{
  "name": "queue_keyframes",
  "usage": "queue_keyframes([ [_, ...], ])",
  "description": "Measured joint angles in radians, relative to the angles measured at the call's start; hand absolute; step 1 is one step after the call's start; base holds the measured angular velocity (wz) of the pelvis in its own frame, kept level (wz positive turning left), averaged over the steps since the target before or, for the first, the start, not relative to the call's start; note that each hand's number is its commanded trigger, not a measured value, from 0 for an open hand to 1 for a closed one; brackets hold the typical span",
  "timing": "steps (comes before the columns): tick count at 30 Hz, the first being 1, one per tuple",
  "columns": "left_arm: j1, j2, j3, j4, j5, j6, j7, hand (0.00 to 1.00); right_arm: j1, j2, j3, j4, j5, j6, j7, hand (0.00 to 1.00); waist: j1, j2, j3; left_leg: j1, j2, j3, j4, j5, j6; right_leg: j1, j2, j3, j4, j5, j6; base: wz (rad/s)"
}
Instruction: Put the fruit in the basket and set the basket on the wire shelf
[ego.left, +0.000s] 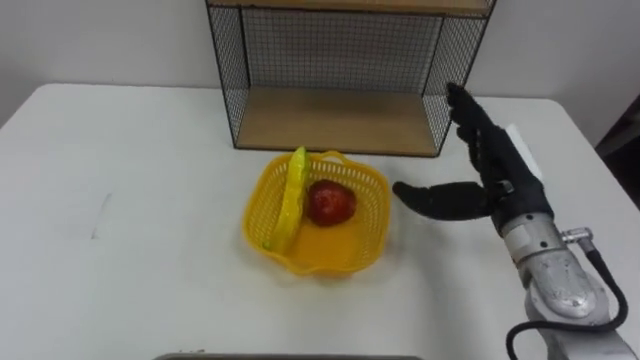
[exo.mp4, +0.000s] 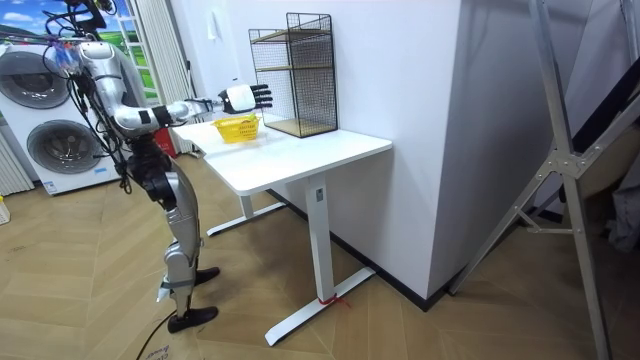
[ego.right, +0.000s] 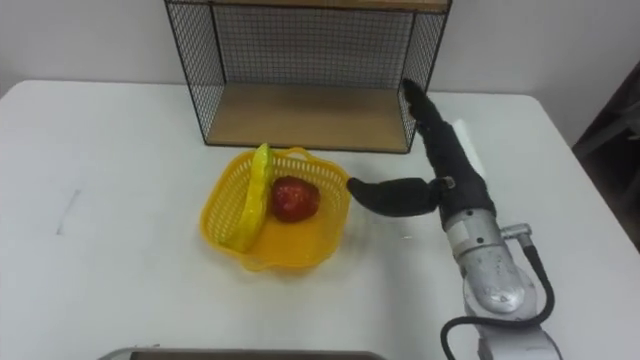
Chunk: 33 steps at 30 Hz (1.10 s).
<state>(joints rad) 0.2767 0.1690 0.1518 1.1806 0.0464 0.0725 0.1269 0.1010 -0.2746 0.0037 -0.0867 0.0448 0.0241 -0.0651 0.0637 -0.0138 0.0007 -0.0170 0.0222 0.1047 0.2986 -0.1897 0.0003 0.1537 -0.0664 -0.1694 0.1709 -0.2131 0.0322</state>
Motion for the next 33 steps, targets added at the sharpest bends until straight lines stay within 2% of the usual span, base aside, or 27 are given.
queue_keyframes([
  [2, 0.012, 0.001, 0.078, 0.016, -0.083, 0.0, 0.036, 0.0, 0.026, 0.0, -0.015, 0.0, 0.046, 0.0, -0.026, 0.0, 0.002, 0.003, -0.0032, 0.008, -0.004, 0.002, -0.011, 0.003, 0.001, 0.003, -0.002, 0.005, -0.002, -0.001, 0.001, -0.06],
  [4, 0.034, 0.005, 0.172, 0.018, -0.21, 0.001, 0.1, 0.0, 0.043, 0.0, -0.035, 0.0, 0.063, 0.011, -0.061, 0.0, 0.007, 0.005, -0.0065, 0.012, -0.004, 0.013, -0.017, 0.003, 0.002, 0.002, -0.003, 0.014, -0.002, -0.001, 0.002, -0.06],
  [6, 0.045, 0.006, 0.227, 0.013, -0.287, 0.001, 0.147, 0.0, 0.043, -0.001, -0.053, -0.002, 0.073, 0.023, -0.087, 0.0, 0.008, 0.002, -0.0094, 0.013, -0.004, 0.018, -0.016, 0.003, 0.002, 0.002, -0.003, 0.018, -0.002, -0.001, 0.002, -0.06],
  [8, 0.047, 0.01, 0.278, 0.002, -0.358, 0.001, 0.196, 0.0, 0.043, -0.003, -0.075, -0.003, 0.093, 0.024, -0.108, 0.0, 0.006, 0.006, -0.0062, 0.013, -0.004, 0.019, -0.022, 0.003, 0.002, 0.003, -0.003, 0.018, -0.002, 0.0, 0.002, 0.0],
  [12, 0.039, 0.017, 0.395, -0.122, -0.425, 0.006, 0.341, 0.0, 0.043, -0.004, -0.123, -0.006, 0.107, 0.038, -0.163, 0.0, 0.006, 0.016, -0.0078, 0.014, -0.005, 0.005, -0.024, 0.003, 0.001, 0.007, -0.004, 0.003, -0.001, 0.001, 0.002, 0.07],
  [14, 0.029, 0.018, 0.449, -0.235, -0.452, 0.005, 0.415, 0.0, 0.053, -0.004, -0.148, -0.007, 0.104, 0.038, -0.198, 0.0, 0.02, 0.026, -0.0113, 0.014, -0.004, 0.005, -0.026, 0.004, 0.0, 0.005, -0.003, 0.004, 0.0, 0.001, 0.001, 0.02],
  [15, 0.023, 0.019, 0.485, -0.338, -0.454, 0.003, 0.469, 0.0, 0.067, -0.004, -0.164, -0.008, 0.099, 0.039, -0.226, 0.0, 0.03, 0.028, -0.0117, 0.014, -0.004, 0.003, -0.029, 0.005, -0.001, 0.004, -0.003, 0.003, 0.0, 0.001, 0.001, 0.0],
  [16, 0.024, 0.026, 0.505, -0.419, -0.454, -0.015, 0.528, 0.0, 0.08, -0.004, -0.172, -0.01, 0.082, 0.04, -0.247, 0.0, 0.042, 0.032, -0.0127, 0.016, -0.004, 0.002, -0.032, 0.006, -0.003, 0.003, -0.003, 0.004, 0.0, 0.001, 0.001, 0.0],
  [17, 0.017, 0.029, 0.513, -0.462, -0.45, -0.023, 0.559, 0.0, 0.088, -0.004, -0.176, -0.012, 0.062, 0.04, -0.254, 0.0, 0.043, 0.03, -0.0138, 0.018, -0.004, 0.003, -0.033, 0.006, -0.003, 0.004, -0.003, 0.004, 0.001, 0.001, 0.001, 0.0],
  [19, 0.01, 0.027, 0.516, -0.655, -0.38, -0.055, 0.685, 0.0, 0.131, -0.003, -0.183, -0.024, -0.001, 0.038, -0.274, 0.0, 0.06, 0.036, -0.0142, 0.021, -0.005, 0.003, -0.036, 0.006, -0.003, 0.007, -0.003, 0.005, 0.0, 0.001, 0.001, 0.0],
  [20, 0.008, 0.027, 0.516, -0.711, -0.356, -0.064, 0.712, 0.0, 0.143, -0.002, -0.183, -0.024, -0.013, 0.038, -0.281, 0.0, 0.065, 0.035, -0.014, 0.023, -0.005, 0.004, -0.039, 0.007, -0.004, 0.005, -0.003, 0.006, 0.0, 0.001, 0.001, -0.04],
  [22, 0.009, 0.026, 0.514, -0.908, -0.317, -0.105, 0.798, 0.0, 0.176, -0.002, -0.186, -0.035, -0.014, 0.038, -0.284, 0.0, 0.069, 0.029, -0.0132, 0.023, -0.006, 0.005, -0.042, 0.008, -0.004, 0.004, -0.004, 0.007, -0.002, 0.001, 0.001, -0.02],
  [25, -0.003, 0.027, 0.501, -1.069, -0.31, -0.147, 0.865, 0.0, 0.18, -0.002, -0.184, -0.04, -0.01, 0.022, -0.285, 0.0, 0.065, 0.034, -0.0114, 0.023, -0.008, 0.005, -0.042, 0.008, -0.003, 0.004, -0.005, 0.009, -0.003, 0.0, 0.002, 0.0],
  [30, -0.004, 0.012, 0.45, -1.229, -0.262, -0.16, 0.893, 0.0, 0.184, 0.008, -0.178, -0.043, -0.005, -0.001, -0.28, 0.0, 0.06, 0.036, -0.0089, 0.02, -0.01, -0.003, -0.038, 0.008, -0.003, 0.004, -0.005, -0.001, -0.004, 0.0, 0.002, 0.05],
  [33, -0.006, 0.005, 0.389, -1.332, -0.2, -0.181, 0.881, 0.0, 0.182, 0.013, -0.177, -0.043, -0.006, -0.024, -0.263, 0.0, 0.051, 0.034, -0.0068, 0.011, -0.011, -0.017, -0.029, 0.008, -0.003, 0.004, -0.004, -0.012, -0.003, 0.0, 0.002, 0.12],
])
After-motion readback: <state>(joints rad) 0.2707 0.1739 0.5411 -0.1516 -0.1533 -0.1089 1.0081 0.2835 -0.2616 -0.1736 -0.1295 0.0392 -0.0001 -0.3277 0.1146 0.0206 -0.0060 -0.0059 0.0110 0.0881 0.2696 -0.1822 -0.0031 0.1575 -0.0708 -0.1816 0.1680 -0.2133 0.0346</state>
